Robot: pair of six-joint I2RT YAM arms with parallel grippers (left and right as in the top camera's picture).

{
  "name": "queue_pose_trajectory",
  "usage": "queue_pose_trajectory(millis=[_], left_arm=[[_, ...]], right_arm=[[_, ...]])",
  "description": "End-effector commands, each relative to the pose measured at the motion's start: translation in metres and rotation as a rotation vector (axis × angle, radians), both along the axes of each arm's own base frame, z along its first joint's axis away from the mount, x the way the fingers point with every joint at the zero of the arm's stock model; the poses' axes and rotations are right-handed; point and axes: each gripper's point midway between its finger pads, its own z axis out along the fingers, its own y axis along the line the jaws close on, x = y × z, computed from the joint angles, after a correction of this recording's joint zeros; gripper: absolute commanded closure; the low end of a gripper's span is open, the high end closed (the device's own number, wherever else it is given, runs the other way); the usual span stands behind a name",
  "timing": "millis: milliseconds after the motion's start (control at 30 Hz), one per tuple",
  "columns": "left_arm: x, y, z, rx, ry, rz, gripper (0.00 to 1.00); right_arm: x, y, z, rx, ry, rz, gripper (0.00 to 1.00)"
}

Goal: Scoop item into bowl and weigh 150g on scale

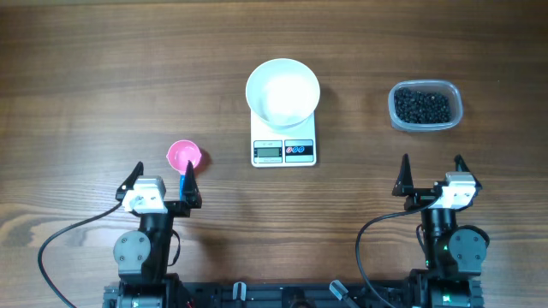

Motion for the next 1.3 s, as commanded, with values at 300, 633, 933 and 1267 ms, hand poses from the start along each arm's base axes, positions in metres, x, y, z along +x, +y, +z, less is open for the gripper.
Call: queue_pose_trajectory(millis=[300,633,933,1267], left_arm=[[0.000,0.000,-0.002,-0.005,0.003,0.005,0.00],[-0.006,-0.041,0.004,-0.033,-0.019,-0.239,0.00],[-0.058,-0.122,0.056,-0.063,-0.212,-0.802,0.00],[-0.094,-0.119,0.169,-0.154,-0.361,-0.811,0.00]], right_arm=[[0.000,0.003,-0.001,0.015,0.001,0.018,0.00],[0.000,0.003,-0.001,0.015,0.001,0.018,0.00],[0.000,0.003,-0.001,0.015,0.001,0.018,0.00],[0.000,0.003,-0.001,0.015,0.001,0.018,0.00]])
